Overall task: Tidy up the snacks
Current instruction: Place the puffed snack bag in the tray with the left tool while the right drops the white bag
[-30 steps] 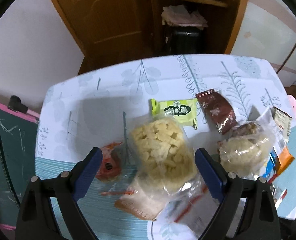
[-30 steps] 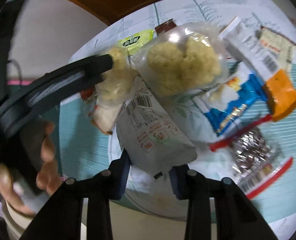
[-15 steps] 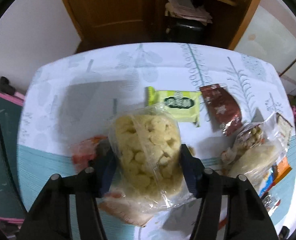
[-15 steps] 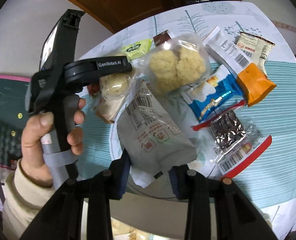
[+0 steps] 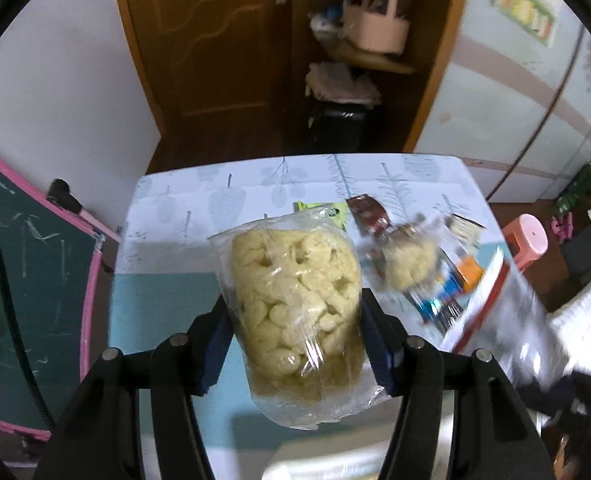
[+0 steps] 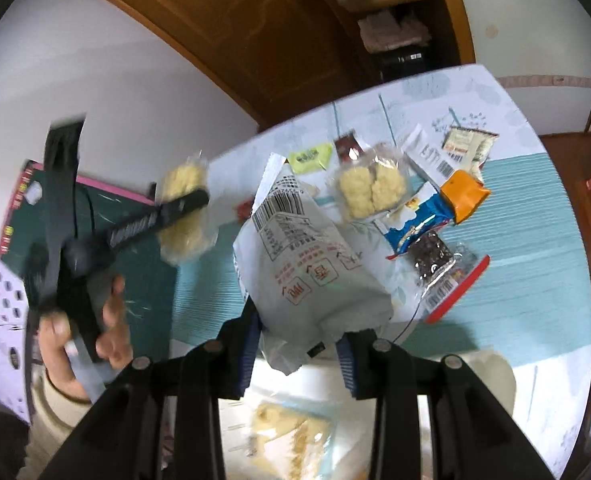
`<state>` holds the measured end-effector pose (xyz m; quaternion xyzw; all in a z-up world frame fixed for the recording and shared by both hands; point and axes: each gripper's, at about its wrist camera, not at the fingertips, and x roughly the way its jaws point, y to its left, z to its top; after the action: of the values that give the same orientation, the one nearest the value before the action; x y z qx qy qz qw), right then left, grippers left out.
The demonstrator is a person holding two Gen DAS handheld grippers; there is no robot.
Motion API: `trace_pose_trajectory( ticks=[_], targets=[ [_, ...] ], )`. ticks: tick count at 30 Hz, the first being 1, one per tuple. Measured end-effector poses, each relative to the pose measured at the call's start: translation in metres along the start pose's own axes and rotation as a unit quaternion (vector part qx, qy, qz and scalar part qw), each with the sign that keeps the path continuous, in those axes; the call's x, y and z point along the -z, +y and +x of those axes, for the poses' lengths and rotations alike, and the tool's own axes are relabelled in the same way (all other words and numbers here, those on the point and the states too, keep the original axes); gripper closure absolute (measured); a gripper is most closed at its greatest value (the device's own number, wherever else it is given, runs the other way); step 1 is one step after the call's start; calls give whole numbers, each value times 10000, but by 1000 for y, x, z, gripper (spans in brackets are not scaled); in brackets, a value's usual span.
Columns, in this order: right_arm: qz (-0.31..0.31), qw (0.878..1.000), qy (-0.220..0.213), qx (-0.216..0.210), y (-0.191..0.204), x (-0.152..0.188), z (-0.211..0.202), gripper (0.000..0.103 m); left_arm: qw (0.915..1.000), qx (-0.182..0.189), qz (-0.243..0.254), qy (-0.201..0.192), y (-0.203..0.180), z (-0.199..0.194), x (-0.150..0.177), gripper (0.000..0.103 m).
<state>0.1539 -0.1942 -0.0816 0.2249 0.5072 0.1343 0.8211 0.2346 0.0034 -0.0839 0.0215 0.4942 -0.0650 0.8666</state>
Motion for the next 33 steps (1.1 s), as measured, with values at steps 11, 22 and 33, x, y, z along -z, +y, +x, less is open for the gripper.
trace_pose_trajectory(
  ticks=[11, 22, 33],
  targets=[
    [-698, 9929, -708, 658, 37, 75, -69, 68, 9962, 722, 180, -459, -27, -117, 103, 45],
    [-1008, 9865, -734, 1062, 50, 137, -85, 67, 9961, 177, 339, -795, -52, -146, 169, 45],
    [-1077, 9828, -484, 1420, 51, 159, -64, 66, 9980, -99, 332, -532, -53, -133, 196, 44]
  ],
)
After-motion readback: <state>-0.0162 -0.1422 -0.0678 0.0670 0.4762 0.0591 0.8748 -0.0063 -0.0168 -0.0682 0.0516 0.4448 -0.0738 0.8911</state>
